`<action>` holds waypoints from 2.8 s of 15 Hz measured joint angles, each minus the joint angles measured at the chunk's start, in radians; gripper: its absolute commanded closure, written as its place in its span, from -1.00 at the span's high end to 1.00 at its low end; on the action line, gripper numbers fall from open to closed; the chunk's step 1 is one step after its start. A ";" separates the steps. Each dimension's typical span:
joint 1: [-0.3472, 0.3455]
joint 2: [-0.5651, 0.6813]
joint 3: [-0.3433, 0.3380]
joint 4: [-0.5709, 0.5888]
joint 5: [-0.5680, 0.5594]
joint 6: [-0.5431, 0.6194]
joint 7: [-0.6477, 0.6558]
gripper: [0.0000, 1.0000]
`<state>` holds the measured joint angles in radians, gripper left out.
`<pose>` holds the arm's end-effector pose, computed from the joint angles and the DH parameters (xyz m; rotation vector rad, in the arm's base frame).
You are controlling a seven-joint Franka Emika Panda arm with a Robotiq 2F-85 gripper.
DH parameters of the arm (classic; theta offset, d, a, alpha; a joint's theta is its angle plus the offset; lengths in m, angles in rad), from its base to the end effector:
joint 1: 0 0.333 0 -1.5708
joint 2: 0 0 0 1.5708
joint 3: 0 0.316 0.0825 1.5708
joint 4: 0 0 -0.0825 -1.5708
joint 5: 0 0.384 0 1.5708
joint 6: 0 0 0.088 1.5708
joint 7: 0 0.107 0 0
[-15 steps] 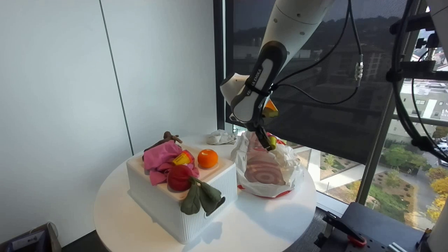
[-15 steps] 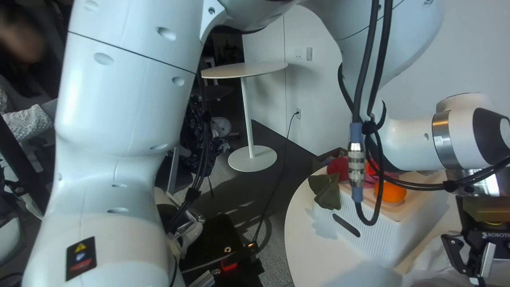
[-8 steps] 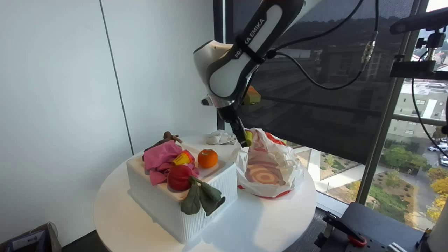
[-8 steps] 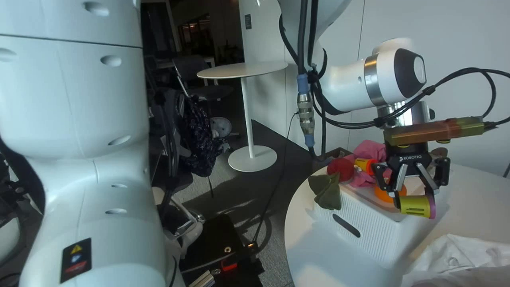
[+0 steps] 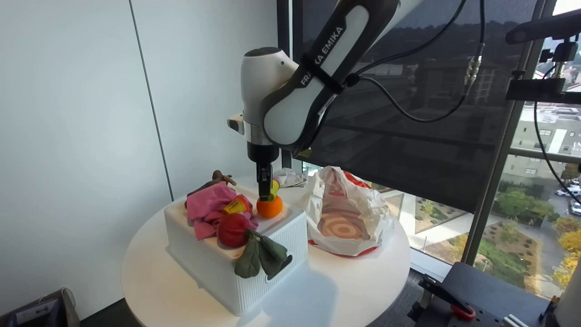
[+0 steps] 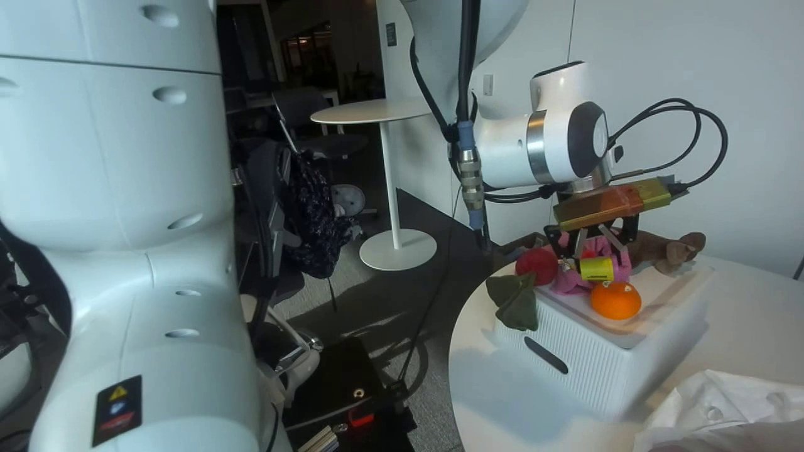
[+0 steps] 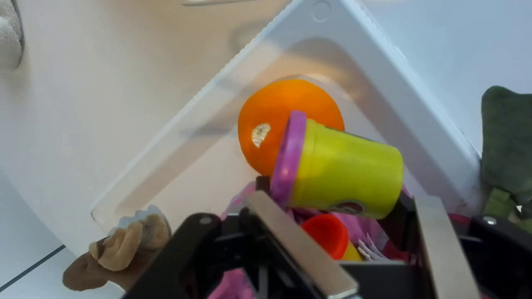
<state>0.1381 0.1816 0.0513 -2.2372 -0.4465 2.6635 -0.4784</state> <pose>0.5509 0.1180 0.3114 2.4762 1.4156 0.2932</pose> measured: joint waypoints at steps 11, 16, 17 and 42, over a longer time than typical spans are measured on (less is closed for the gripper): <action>-0.011 0.062 -0.017 -0.073 -0.088 0.655 -0.006 -0.24; 0.021 0.143 -0.104 -0.058 -0.084 0.772 -0.054 -0.24; 0.033 0.164 -0.123 -0.050 -0.075 0.791 -0.061 -0.24; 0.102 -0.034 -0.229 -0.082 0.034 0.321 0.031 1.00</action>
<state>0.2403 0.1474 -0.1782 -2.3189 -0.4127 2.9842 -0.4471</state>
